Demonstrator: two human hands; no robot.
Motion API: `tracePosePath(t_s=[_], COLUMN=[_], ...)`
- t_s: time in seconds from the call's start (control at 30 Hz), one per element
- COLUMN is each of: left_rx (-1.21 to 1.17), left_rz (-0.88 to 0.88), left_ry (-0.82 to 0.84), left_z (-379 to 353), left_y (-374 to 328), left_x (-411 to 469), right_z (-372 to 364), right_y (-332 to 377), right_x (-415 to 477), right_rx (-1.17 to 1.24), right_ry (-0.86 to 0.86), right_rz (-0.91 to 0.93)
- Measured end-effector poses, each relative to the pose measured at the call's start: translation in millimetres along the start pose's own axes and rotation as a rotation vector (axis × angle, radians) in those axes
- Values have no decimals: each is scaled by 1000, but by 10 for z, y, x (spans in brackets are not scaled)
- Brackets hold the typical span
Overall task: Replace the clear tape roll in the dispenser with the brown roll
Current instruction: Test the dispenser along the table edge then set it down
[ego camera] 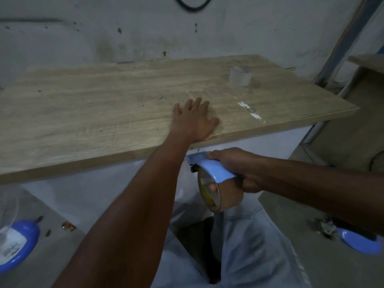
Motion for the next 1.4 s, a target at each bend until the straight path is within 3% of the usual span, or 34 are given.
tracePosePath(t_s=[0.4,0.67,0.87,1.1,1.23,1.4], left_rx=[-15,-39,-29,-47,-18,-23], left_rz=[62,99,94,177,192,234], left_ry=[-4,-62,7,25,0,-72], left_z=[-41,-62,-16,61,143,266], left_y=[-18,1,70,378,475,715], left_x=[-136,-154,14,341,439,395], right_z=[126,608,819,813,924,835], right_y=[185,445,1108,1537,1785,2031], right_x=[-100,-512,-707,-132,204,509], right_rx=[-43,-127,-127,-133,-352,-949], right_ry=[24,53,14,-4,-196,-531], right_rz=[26,11,246,439,515,559])
Point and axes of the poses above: each hand's wrist, its own x-axis towards the middle knuckle, its own z-axis out of the back of the hand, y = z × x, the point moved 7 cm from there along x, towards the middle knuckle, and after that the axes turned 14 degrees about y, right-handed, at the moved point
